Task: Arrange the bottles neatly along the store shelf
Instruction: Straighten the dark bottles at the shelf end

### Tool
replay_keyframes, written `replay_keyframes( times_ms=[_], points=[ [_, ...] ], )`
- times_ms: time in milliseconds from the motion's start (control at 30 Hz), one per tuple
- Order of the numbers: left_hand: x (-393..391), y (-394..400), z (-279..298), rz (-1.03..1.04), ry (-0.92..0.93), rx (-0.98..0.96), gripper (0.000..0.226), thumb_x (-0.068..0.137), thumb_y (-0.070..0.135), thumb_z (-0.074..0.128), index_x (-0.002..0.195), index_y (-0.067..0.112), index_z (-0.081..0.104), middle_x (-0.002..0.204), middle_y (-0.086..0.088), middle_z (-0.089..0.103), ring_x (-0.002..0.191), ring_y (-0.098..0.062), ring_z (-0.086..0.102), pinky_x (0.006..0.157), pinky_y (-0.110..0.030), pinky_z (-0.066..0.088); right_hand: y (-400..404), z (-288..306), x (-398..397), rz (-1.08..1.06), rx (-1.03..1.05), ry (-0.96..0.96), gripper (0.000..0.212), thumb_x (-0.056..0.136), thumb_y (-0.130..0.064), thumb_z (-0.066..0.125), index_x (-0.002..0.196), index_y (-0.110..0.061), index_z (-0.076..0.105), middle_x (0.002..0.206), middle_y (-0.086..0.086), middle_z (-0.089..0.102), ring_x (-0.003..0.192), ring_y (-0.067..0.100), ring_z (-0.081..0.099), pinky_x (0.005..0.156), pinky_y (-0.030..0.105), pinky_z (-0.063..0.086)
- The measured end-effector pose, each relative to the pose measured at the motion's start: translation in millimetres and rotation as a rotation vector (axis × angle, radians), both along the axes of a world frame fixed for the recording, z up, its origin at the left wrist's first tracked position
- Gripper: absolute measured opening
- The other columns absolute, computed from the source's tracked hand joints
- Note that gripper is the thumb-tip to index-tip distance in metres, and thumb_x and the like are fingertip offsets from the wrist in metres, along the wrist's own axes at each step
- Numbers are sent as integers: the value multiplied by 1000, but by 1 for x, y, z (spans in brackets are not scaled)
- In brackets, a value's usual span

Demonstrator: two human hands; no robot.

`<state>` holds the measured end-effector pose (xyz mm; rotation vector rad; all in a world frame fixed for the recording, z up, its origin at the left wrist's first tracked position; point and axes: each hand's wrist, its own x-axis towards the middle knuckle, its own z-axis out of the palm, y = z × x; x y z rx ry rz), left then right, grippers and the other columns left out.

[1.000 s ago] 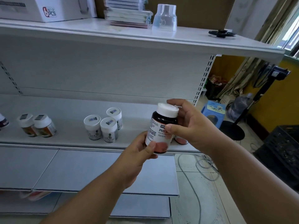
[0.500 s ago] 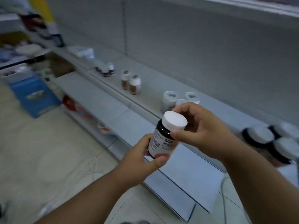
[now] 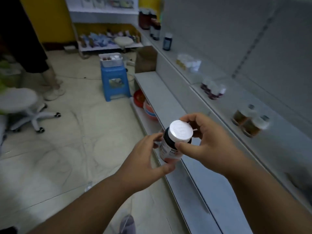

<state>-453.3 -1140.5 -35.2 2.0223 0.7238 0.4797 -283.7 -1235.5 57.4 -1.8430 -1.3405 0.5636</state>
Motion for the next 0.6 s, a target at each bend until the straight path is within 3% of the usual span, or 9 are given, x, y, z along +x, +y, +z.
replay_keyframes(
  times_ms=[133,333,600],
  points=[
    [-16,79,9,54,65,91,85,73,60,73,145,38,32,135,25,43,120,4,42,100,-23,42,86,0,-11,57,11,-38,52,70,-27,79,115,-31,54,110,-18,59,100,-1,58,87,23,52],
    [-9,178,-3,152,67,107,79,74,59,73,140,45,33,132,27,43,120,6,40,98,-18,38,209,-7,-3,198,31,-121,57,71,-31,79,122,-31,54,113,-20,54,105,-5,52,88,15,47],
    [51,355,-30,315,29,10,76,70,56,75,136,46,39,130,26,50,123,-5,48,99,-37,48,411,-35,57,355,12,-48,51,68,-29,83,110,-34,54,107,-18,56,99,-2,55,81,14,47]
  ],
)
